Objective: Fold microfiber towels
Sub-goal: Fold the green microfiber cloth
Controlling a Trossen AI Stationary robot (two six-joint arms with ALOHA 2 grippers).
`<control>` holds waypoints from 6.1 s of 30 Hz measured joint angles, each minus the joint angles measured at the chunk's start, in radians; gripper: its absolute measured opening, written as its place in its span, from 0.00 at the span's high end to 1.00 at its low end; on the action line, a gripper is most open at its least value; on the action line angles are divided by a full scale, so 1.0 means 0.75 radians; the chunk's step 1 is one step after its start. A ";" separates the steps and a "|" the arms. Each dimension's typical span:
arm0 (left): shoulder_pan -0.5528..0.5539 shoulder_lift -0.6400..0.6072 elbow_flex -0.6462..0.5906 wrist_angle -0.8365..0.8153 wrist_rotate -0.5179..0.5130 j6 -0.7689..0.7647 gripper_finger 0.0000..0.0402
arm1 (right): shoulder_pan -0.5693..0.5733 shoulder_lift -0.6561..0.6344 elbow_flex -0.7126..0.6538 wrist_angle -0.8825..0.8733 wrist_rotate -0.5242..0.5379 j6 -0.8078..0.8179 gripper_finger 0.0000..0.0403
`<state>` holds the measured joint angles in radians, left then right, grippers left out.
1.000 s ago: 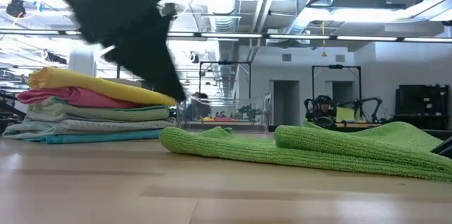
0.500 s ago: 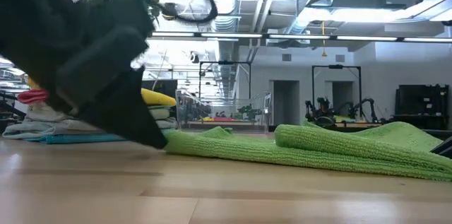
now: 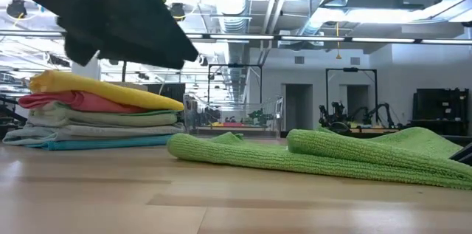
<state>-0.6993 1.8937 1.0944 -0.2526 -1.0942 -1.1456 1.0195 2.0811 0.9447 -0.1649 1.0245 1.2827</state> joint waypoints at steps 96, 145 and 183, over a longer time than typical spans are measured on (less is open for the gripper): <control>0.077 0.202 -0.024 0.189 0.412 -0.235 0.96 | -0.178 0.023 -0.001 0.717 0.133 -0.755 0.76; 0.272 0.022 0.203 0.182 0.892 0.463 0.96 | -0.248 -0.015 -0.001 0.500 -0.150 -0.658 0.76; 0.334 0.292 0.491 0.355 1.058 0.600 0.96 | -0.289 -0.017 -0.001 0.514 -0.252 -0.662 0.76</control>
<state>-0.4491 2.1129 1.4630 0.0139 -0.3008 -0.6959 0.8025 2.0686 0.9443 0.2207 0.8352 0.7864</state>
